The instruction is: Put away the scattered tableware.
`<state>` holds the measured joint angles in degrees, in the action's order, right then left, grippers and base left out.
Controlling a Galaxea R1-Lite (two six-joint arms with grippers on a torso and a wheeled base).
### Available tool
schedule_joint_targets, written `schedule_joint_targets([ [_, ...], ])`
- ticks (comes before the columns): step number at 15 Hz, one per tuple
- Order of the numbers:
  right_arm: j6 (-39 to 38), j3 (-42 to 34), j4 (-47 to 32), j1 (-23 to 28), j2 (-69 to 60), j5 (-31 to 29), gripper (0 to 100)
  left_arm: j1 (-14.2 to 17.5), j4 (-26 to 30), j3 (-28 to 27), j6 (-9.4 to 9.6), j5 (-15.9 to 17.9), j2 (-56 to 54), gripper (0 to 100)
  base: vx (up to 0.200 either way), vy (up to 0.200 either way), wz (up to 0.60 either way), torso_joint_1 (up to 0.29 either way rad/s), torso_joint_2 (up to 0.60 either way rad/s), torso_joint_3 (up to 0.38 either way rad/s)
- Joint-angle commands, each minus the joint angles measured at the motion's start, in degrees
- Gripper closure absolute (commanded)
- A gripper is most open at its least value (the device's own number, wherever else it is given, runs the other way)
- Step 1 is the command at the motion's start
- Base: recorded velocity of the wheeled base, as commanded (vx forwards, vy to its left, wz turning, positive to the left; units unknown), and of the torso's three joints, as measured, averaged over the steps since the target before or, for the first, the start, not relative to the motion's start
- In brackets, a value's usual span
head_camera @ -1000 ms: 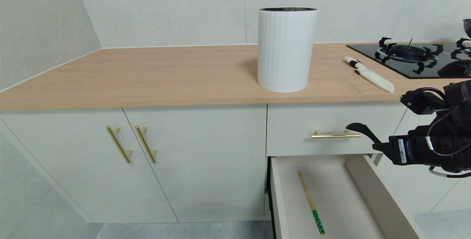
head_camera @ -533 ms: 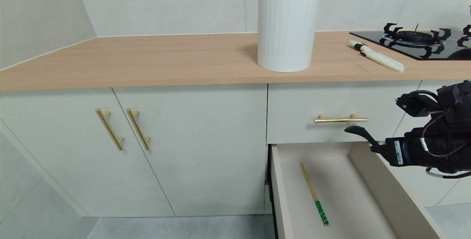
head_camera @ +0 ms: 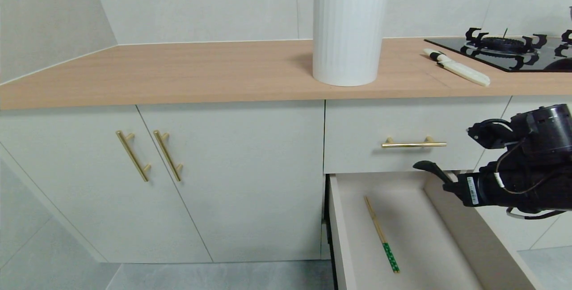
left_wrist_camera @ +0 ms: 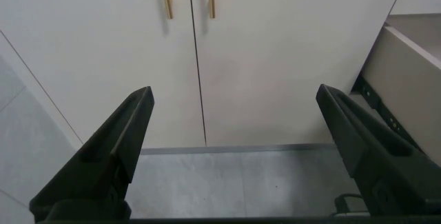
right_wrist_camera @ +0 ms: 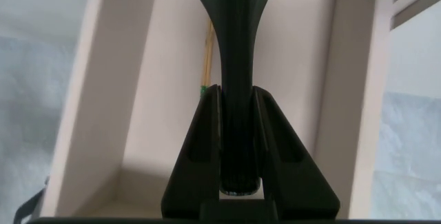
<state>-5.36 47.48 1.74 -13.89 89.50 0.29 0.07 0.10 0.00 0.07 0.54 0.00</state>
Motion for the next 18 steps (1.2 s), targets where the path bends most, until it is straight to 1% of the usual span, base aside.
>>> schedule_joint_targets([
  [1, -0.1, 0.2, 1.6, 0.0, 7.3, -0.2, 100, 0.0, 0.0, 0.0, 0.01, 0.0, 0.1, 0, 0.000, 0.000, 0.00, 0.000, 0.00, 0.000],
  [2, -0.7, 0.4, 5.1, 0.0, 12.7, -1.8, 100, 0.0, 0.0, 0.0, 0.01, 0.0, 0.0, 0, 0.000, 0.000, 0.00, 0.000, 0.00, 0.000],
  [4, -0.9, 0.2, 9.4, 0.0, 18.9, -3.3, 100, 0.0, 0.0, 0.0, 0.01, 0.0, 0.1, 0, 0.000, 0.000, 0.00, 0.000, 0.00, 0.000],
  [7, -2.5, 0.4, 13.7, -0.2, 26.9, -3.9, 100, 0.0, 0.0, 0.0, 0.01, 0.0, 0.1, 0, 0.000, 0.000, 0.00, 0.000, 0.00, 0.000],
  [9, -2.5, 0.2, 17.2, -0.4, 32.1, -6.0, 100, 0.0, 0.0, 0.0, 0.01, 0.0, 0.0, 0, 0.000, 0.000, 0.00, 0.000, 0.00, 0.000],
  [10, -2.5, 0.2, 17.6, -0.4, 32.5, -6.1, 100, 0.0, 0.0, 0.0, 0.01, 0.0, 0.1, 0, 0.000, 0.000, 0.00, 0.000, 0.00, 0.000],
  [11, -2.5, 0.2, 19.8, -0.5, 36.4, -7.1, 100, 0.0, 0.0, 0.0, 0.01, 0.0, 0.1, 0, 0.000, 0.000, 0.00, 0.000, 0.00, 0.000],
  [15, -2.7, 0.2, 20.1, -2.7, 40.1, -7.8, 100, 0.0, 0.0, 0.0, 0.01, 0.0, 0.0, 0, 0.000, 0.000, 0.00, 0.000, 0.00, 0.000],
  [18, -2.8, 0.3, 20.1, -2.8, 41.8, -8.2, 100, 0.0, 0.0, 0.0, 0.01, 0.0, 0.1, 0, 0.000, 0.000, 0.00, 0.000, 0.00, 0.000],
])
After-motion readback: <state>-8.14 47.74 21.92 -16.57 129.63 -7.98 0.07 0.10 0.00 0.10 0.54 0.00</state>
